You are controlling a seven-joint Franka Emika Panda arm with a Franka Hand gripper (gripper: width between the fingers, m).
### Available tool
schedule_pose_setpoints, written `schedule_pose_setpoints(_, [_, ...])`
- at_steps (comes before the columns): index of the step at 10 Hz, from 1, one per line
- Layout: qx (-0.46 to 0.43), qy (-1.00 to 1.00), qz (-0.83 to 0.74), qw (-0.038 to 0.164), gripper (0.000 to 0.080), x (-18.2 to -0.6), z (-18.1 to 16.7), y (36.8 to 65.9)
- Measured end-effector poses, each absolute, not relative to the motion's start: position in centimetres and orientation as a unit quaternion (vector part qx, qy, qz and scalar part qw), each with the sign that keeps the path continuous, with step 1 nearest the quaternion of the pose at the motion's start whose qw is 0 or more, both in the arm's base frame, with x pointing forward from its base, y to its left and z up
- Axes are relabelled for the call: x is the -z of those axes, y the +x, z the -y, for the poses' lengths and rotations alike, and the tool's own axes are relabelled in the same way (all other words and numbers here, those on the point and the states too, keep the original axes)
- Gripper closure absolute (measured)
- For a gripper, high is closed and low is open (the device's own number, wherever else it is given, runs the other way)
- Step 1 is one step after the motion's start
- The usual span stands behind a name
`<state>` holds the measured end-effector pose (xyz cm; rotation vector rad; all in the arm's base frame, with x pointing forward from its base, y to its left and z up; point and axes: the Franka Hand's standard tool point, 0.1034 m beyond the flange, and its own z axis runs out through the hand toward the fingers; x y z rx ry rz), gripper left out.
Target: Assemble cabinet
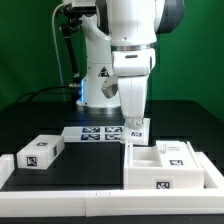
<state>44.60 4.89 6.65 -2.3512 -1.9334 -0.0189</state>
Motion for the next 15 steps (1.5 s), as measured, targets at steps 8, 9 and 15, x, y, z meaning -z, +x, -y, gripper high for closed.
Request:
schedule_pose_setpoints(8, [0.005, -0.766, 0.64, 0.056, 0.0731, -6.1, -5.8, 44.3])
schedule_pose_setpoints(9, [0.005, -0.763, 0.644, 0.056, 0.0731, -6.1, -5.9, 44.3])
schedule_pose_setpoints(15, [0.006, -0.762, 0.645, 0.055, 0.0731, -6.2, -5.8, 44.5])
